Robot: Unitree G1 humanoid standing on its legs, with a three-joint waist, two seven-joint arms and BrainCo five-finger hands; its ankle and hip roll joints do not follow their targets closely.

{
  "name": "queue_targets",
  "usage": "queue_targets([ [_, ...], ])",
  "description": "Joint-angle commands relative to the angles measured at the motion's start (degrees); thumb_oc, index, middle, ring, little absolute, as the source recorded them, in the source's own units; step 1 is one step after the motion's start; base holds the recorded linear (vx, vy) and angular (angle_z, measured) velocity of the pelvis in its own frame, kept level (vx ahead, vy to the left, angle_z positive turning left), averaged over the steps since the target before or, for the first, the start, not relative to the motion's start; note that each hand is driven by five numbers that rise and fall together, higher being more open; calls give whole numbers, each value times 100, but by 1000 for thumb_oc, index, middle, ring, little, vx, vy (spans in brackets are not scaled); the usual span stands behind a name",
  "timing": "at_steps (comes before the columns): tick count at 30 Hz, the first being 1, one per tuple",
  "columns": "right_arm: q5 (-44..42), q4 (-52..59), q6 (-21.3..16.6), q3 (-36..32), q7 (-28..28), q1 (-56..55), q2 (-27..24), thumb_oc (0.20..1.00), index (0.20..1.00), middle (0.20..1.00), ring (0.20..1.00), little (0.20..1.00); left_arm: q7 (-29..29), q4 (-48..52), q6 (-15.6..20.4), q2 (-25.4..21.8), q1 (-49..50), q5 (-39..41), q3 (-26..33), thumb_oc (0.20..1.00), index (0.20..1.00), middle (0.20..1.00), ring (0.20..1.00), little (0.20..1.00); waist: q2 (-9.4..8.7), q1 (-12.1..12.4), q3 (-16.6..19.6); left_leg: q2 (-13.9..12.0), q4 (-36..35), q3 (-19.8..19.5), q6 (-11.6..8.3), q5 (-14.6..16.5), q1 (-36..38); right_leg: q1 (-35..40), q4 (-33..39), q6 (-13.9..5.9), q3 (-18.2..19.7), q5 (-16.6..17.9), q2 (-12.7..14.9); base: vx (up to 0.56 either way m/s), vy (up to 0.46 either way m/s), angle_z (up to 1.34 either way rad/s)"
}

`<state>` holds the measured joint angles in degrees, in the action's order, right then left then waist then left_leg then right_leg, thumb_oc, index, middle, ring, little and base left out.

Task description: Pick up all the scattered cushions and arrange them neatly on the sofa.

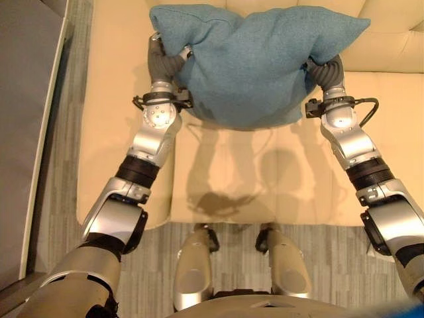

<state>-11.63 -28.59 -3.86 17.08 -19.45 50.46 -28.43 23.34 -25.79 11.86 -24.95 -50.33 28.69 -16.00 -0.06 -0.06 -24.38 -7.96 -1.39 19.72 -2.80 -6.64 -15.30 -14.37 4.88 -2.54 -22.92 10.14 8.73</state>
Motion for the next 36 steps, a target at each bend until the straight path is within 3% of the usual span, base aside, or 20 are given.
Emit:
queue_targets([
  [1, 28, 467, -572, 219, 32, 612, 136, 200, 200, 200, 200, 200, -108, 366, 472, 148, -472, -138, -450, 200, 200, 200, 200, 200, -101, 97, 432, -39, 546, -246, -486, 167, -83, -325, -861, -653, 48, -526, 392, -2, 13, 4],
  [7, 285, -62, -322, 455, -59, 1092, 26, 200, 200, 200, 200, 200, -21, -124, 236, 81, -1009, -345, -631, 200, 200, 200, 200, 200, -67, 47, 314, -49, 593, -256, -511, 91, -415, -721, -999, -661, 110, -493, 453, -17, 16, 4],
  [8, 286, -77, -324, 459, -62, 1117, 25, 451, 451, 451, 451, 451, -18, -139, 238, 83, -1033, -345, -630, 576, 576, 576, 576, 576, -65, 45, 311, -48, 592, -258, -510, 87, -430, -739, -1007, -660, 110, -495, 455, -34, 10, 2],
  [9, 513, -340, -168, 482, -296, 1426, 17, 849, 849, 849, 849, 849, 123, -367, 126, 70, -1362, -427, -655, 1000, 1000, 1000, 1000, 1000, -37, 40, 301, -51, 552, -282, -517, 31, -521, -849, -1045, -664, 96, -489, 473, -19, 8, 3],
  [10, 518, -353, -167, 486, -303, 1453, 20, 1000, 1000, 1000, 1000, 1000, 124, -383, 129, 68, -1388, -426, -656, 1000, 1000, 1000, 1000, 1000, -37, 36, 292, -50, 550, -284, -517, 27, -530, -861, -1049, -664, 96, -489, 475, -23, 7, 6],
  [15, 997, -802, 146, 426, -741, 1940, 95, 1000, 1000, 1000, 1000, 1000, 379, -617, 69, -4, -1844, -500, -542, 1000, 1000, 1000, 1000, 1000, 25, 42, 257, -36, 474, -374, -538, -55, -687, -1038, -1047, -675, 95, -449, 464, -6, -3, 2],
  [24, 1086, -876, 274, 198, -684, 1722, -946, 1000, 1000, 1000, 1000, 1000, 310, -441, 5, -996, -1129, -774, 93, 1000, 1000, 1000, 1000, 1000, 17, 61, 535, -5, 301, -392, -564, -62, -652, -1063, -924, -694, 140, -414, 422, 53, 13, -1],
  [25, 989, -807, 243, 63, -622, 1464, -1314, 1000, 1000, 1000, 1000, 1000, 218, -446, -2, -1297, -853, -800, 258, 1000, 1000, 1000, 1000, 1000, 8, 36, 599, -2, 274, -356, -587, -74, -617, -1040, -919, -699, 142, -419, 427, 43, 15, 0],
  [27, 911, -696, 193, -47, -576, 1267, -1472, 1000, 1000, 1000, 1000, 1000, 159, -417, 10, -1420, -655, -784, 364, 1000, 1000, 1000, 1000, 1000, 7, 30, 644, 7, 258, -345, -589, -82, -606, -1044, -920, -698, 148, -424, 425, 37, 14, -1],
  [28, 748, -479, 86, -315, -522, 844, -1755, 1000, 1000, 1000, 1000, 1000, 84, -315, 57, -1675, -256, -716, 636, 1000, 1000, 1000, 1000, 1000, 11, 14, 693, 15, 224, -330, -589, -85, -573, -1035, -930, -695, 150, -440, 416, 0, 0, 0],
  [30, 618, -228, -35, -698, -392, 151, -1905, 1000, 1000, 1000, 1000, 1000, -45, -71, 155, -1731, 361, -559, 1023, 1000, 1000, 1000, 1000, 1000, 22, 5, 730, -2, 236, -302, -594, -74, -510, -979, -952, -677, 132, -486, 417, 20, 5, -1],
  [34, 588, 189, -149, -1201, -137, -942, -1942, 1000, 1000, 1000, 1000, 1000, -292, 433, 213, -1693, 1285, -555, 1409, 1000, 1000, 1000, 1000, 1000, 17, 5, 779, -12, 292, -290, -597, 0, -319, -788, -1002, -643, 96, -595, 412, 31, -7, 0],
  [35, 205, 456, -363, -1629, 130, -1779, -1672, 1000, 1000, 1000, 1000, 1000, -515, 809, 329, -1451, 1930, -402, 1696, 1000, 1000, 1000, 1000, 1000, 8, -26, 763, -27, 352, -259, -604, 47, -166, -639, -1089, -626, 64, -670, 420, 67, -21, 8],
  [36, 203, 515, -360, -1675, 148, -1886, -1658, 1000, 1000, 1000, 1000, 1000, -525, 865, 316, -1447, 2006, -404, 1697, 1000, 1000, 1000, 1000, 1000, 0, -16, 785, -27, 354, -262, -606, 54, -142, -615, -1096, -627, 59, -683, 422, 96, -12, 15],
])
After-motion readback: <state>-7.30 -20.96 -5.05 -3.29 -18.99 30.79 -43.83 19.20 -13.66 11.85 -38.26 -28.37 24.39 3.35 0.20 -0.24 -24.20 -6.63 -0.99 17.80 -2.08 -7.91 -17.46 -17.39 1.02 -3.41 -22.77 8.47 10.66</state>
